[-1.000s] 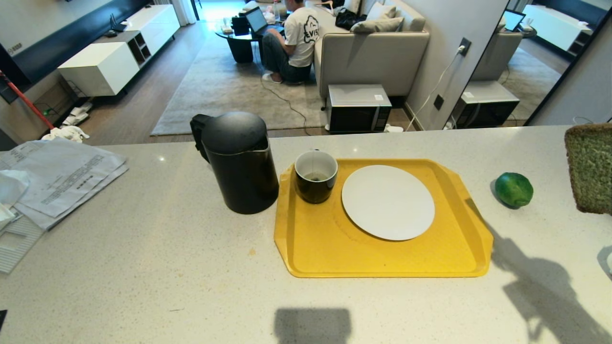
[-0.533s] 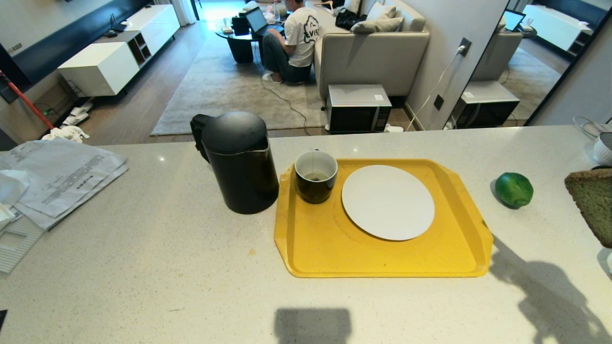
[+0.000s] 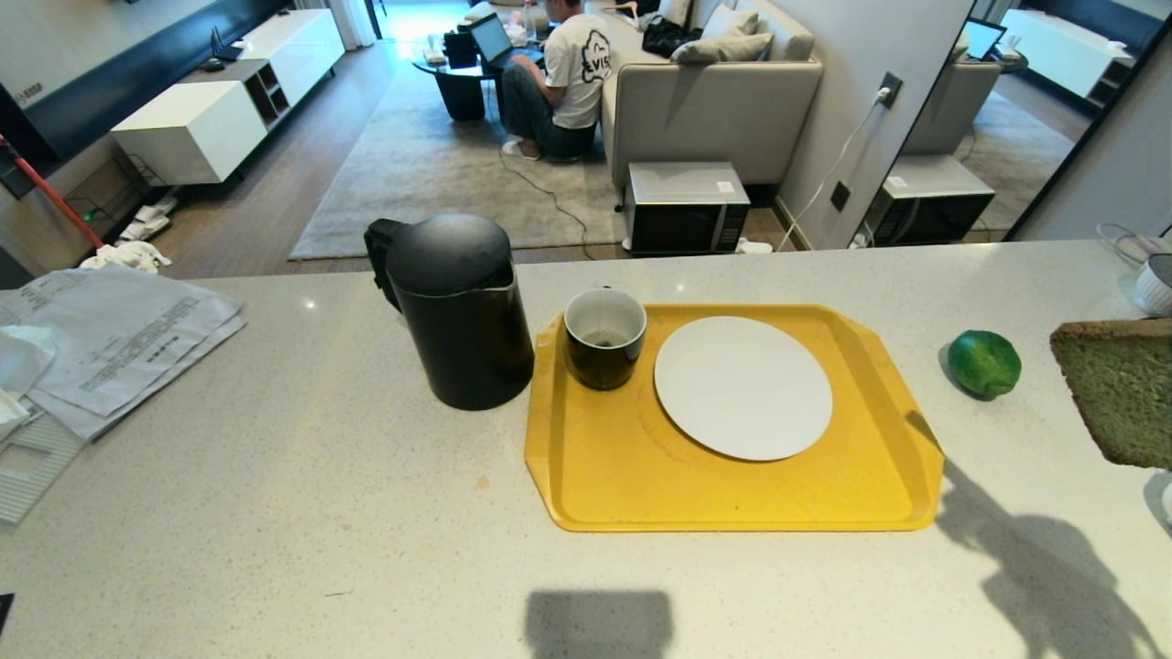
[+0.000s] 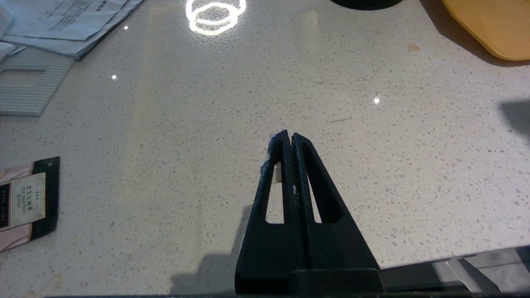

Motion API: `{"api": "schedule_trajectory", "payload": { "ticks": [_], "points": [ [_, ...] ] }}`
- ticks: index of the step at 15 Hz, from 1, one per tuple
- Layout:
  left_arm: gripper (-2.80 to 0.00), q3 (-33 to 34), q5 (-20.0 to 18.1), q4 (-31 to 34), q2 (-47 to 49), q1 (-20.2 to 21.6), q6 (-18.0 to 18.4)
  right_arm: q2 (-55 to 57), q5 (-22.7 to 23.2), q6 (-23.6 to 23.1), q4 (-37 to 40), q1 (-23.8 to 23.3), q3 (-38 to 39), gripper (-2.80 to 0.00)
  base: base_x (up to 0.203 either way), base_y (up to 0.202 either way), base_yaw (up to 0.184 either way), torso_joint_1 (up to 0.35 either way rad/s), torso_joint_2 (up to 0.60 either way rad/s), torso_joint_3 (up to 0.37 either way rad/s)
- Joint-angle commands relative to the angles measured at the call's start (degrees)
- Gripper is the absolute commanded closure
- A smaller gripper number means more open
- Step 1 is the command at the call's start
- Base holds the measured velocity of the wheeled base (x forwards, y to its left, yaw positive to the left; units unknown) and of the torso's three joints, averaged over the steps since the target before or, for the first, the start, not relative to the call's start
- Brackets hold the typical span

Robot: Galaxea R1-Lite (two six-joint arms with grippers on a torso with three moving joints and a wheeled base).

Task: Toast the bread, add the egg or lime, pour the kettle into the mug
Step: Put the bread slices in the toaster

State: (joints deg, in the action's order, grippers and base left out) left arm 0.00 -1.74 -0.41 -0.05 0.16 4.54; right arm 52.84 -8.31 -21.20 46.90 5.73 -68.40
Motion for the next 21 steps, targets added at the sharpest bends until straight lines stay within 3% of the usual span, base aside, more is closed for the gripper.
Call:
{"api": "schedule_trajectory", "payload": {
  "ticks": [1, 3, 21],
  "points": [
    [0.0, 0.0, -0.08, -0.02, -0.04, 0.02, 0.03, -1.08, 0.12, 0.24, -0.49, -0.01, 1.95, 0.0, 0.0, 0.0, 0.0, 0.0, 0.0, 0.0],
    [0.0, 0.0, -0.02, -0.02, -0.04, 0.02, 0.03, -0.9, 0.05, 3.18, -1.11, 0.07, 1.34, 0.0, 0.0, 0.0, 0.0, 0.014, -0.02, -0.013],
    [0.0, 0.0, -0.02, -0.02, -0.04, 0.02, 0.03, -1.08, -0.3, 3.36, -2.25, -0.02, 1.26, 0.0, 0.0, 0.0, 0.0, 0.156, -0.29, -0.13]
  ]
}}
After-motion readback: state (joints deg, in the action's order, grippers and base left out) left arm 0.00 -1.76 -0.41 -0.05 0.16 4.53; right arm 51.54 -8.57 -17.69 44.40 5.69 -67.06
